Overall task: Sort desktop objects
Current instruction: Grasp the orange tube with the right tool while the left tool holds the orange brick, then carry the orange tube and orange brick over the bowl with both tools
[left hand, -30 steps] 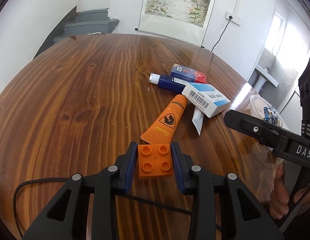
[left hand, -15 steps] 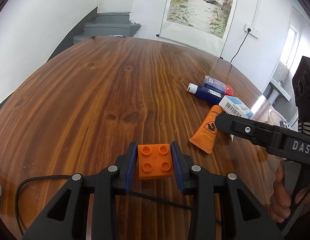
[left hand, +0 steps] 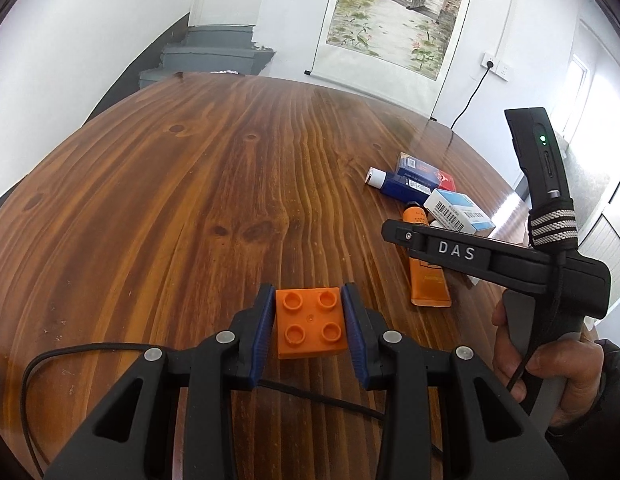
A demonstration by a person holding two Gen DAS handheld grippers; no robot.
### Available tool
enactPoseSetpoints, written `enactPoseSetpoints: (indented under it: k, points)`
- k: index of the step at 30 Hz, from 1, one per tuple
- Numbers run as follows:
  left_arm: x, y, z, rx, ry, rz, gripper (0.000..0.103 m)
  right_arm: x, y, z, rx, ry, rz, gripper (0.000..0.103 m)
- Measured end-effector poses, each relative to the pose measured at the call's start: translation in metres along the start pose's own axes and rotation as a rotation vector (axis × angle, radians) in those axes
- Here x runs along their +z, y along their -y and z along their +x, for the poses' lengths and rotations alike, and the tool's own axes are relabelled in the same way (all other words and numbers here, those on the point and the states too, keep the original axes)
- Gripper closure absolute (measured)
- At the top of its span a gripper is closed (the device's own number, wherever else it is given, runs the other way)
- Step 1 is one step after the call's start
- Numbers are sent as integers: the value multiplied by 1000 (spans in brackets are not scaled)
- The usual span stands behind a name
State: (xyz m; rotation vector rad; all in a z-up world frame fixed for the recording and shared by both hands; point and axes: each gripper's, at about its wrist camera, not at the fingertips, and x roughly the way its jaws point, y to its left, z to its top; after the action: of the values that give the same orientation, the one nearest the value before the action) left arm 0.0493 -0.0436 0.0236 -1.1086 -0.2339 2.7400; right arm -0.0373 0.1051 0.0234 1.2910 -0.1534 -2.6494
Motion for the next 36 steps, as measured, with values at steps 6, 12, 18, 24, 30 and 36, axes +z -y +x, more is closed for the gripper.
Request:
enactPoseSetpoints:
  k: [6, 12, 18, 24, 30, 36]
  points:
    - [0, 0, -1, -7, -3, 1, 66, 3, -4, 5, -71, 8, -56, 48]
    - [0, 0, 2, -2, -9, 4, 66, 2, -2, 2, -119, 15, -95, 70]
    - [0, 1, 5, 11, -14, 12, 66, -7, 5, -9, -44, 12, -81, 73]
    - [1, 0, 6, 19, -13, 9, 66, -16, -2, -20, 22, 40, -95, 73]
    - [1, 1, 5, 48, -4, 11, 66, -21, 1, -36, 60, 82, -72, 73]
    - [2, 2, 7, 67, -5, 9, 66, -30, 9, -47, 71, 105, -24, 73]
